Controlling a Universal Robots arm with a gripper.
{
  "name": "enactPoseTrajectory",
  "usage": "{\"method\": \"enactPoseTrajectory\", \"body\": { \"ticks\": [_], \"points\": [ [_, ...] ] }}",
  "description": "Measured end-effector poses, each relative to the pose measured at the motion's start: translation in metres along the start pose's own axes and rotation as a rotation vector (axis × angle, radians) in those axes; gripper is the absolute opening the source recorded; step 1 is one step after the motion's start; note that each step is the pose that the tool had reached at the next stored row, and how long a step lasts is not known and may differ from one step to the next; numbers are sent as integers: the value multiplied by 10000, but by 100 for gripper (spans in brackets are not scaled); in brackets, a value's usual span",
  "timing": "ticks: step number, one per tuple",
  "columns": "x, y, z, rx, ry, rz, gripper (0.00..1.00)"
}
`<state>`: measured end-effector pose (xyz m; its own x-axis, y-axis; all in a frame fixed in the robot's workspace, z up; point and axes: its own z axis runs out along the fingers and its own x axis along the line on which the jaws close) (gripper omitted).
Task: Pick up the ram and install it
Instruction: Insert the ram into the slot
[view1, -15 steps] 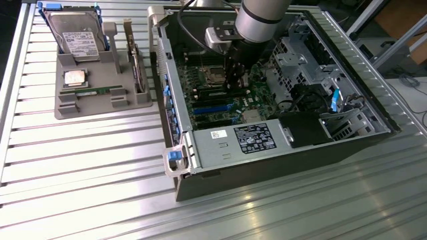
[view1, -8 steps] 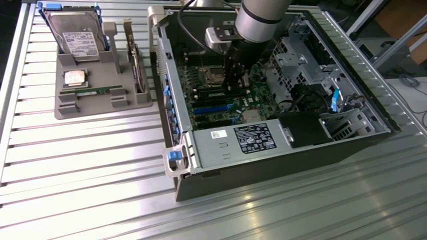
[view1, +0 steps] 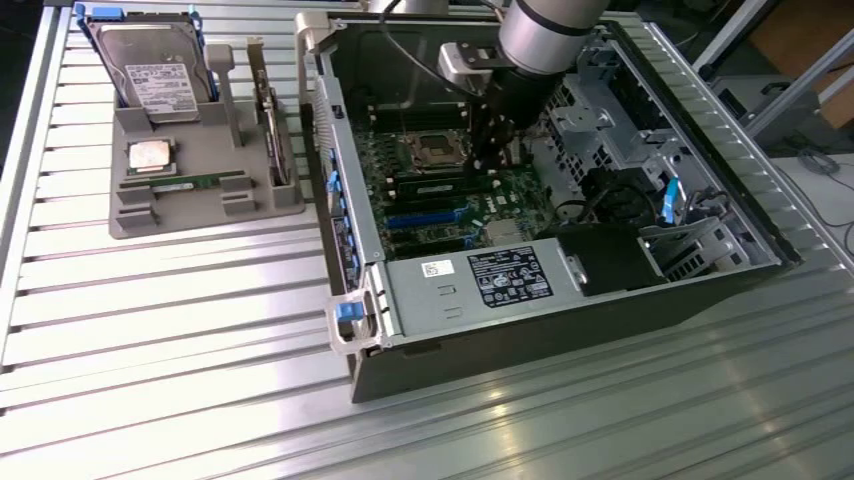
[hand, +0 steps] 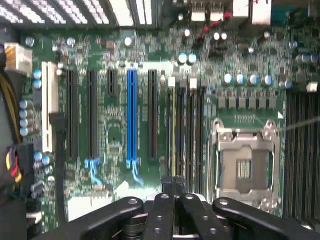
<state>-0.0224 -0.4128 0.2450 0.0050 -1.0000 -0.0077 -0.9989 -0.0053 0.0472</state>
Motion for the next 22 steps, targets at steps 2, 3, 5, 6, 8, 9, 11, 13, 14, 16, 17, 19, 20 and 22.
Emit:
{"method": "enactPoseTrajectory", "body": {
  "ticks": [2, 3, 5, 6, 8, 9, 11, 13, 14, 16, 17, 19, 20, 22],
  "points": [
    [1, -121, -6, -93, 2, 1, 10],
    [1, -204, -11, -152, 3, 2, 10],
    [2, -374, -18, -248, 2, 2, 10],
    [2, -463, -22, -280, 2, 2, 10],
    [2, -570, -58, -290, 7, 2, 10],
    [2, -597, -93, -290, 13, 3, 10],
    [2, -677, -130, -291, 19, 4, 10],
    [-1, -726, -172, -291, 32, 4, 10],
    [-3, -739, -193, -291, 34, 4, 10],
    [-8, -771, -347, -291, 34, 4, 10],
    [-8, -778, -381, -291, 37, 4, 10],
    [-9, -774, -459, -291, 35, 6, 10],
    [-10, -773, -498, -291, 36, 5, 10],
    [-10, -763, -511, -290, 33, 4, 10]
  ]
}}
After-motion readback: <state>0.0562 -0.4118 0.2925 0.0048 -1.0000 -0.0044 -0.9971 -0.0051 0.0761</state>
